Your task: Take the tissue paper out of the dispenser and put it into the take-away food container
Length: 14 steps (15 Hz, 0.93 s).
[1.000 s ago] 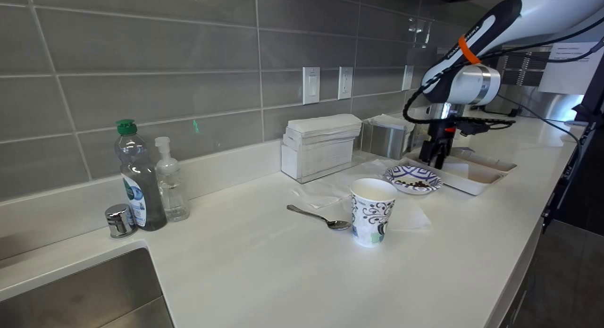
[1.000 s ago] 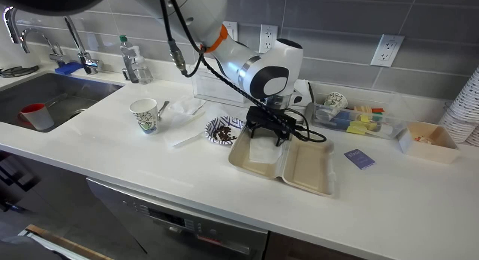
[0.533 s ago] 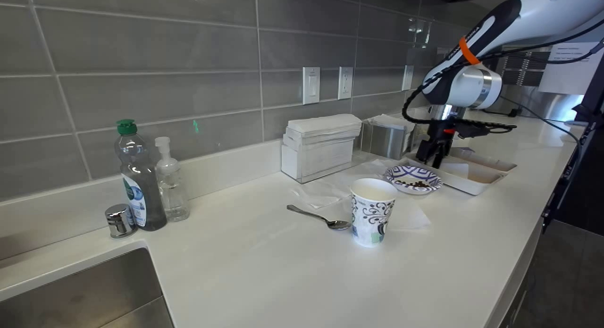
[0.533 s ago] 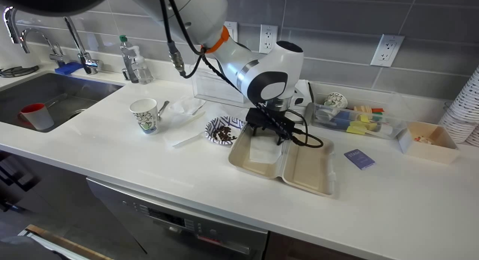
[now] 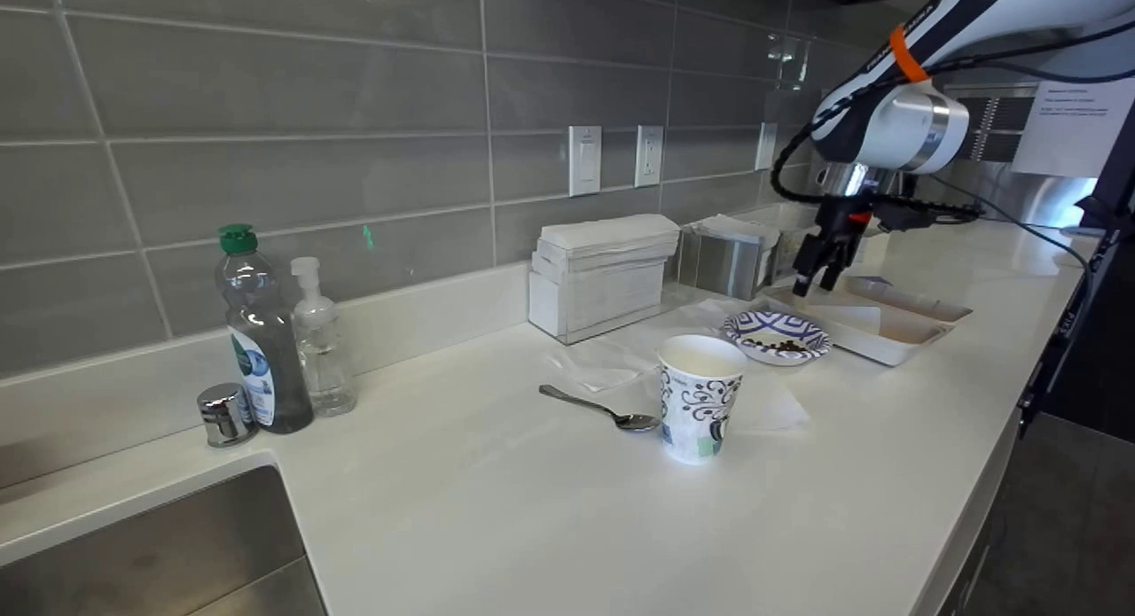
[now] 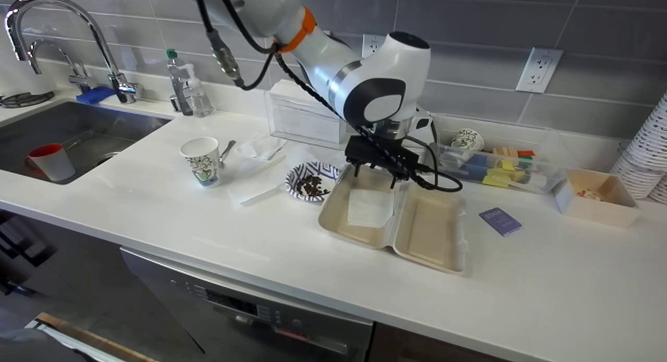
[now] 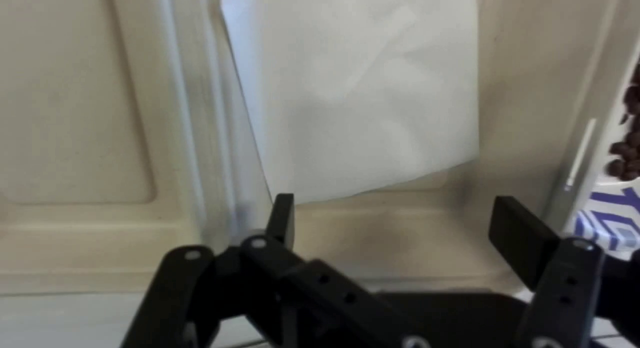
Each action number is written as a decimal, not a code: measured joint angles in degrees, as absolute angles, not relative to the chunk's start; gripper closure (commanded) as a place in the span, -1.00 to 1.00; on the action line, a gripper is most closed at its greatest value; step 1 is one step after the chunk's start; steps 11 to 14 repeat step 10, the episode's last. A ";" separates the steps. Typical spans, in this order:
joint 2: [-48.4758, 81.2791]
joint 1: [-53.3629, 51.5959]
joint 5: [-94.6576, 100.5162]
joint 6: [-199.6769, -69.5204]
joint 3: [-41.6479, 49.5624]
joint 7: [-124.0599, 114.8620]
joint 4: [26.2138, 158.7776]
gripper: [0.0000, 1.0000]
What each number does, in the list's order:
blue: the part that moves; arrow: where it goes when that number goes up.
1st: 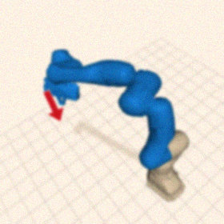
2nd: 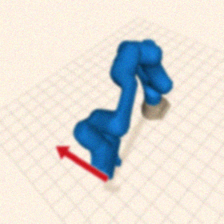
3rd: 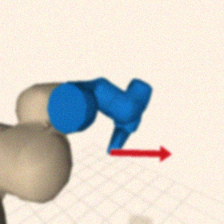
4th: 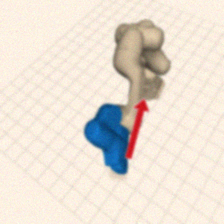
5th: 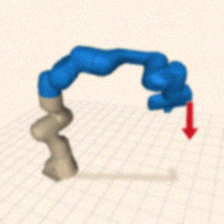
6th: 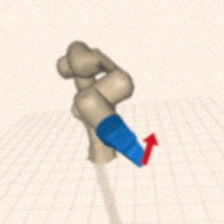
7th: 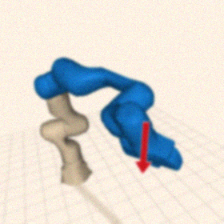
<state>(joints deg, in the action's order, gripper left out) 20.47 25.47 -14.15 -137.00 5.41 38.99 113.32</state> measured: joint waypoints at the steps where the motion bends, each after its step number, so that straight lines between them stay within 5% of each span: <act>1: 18.29 25.44 -13.72 -135.58 5.86 39.49 114.01 -1.00; 14: -0.47 23.34 -7.40 -121.68 12.29 40.49 119.80 -1.00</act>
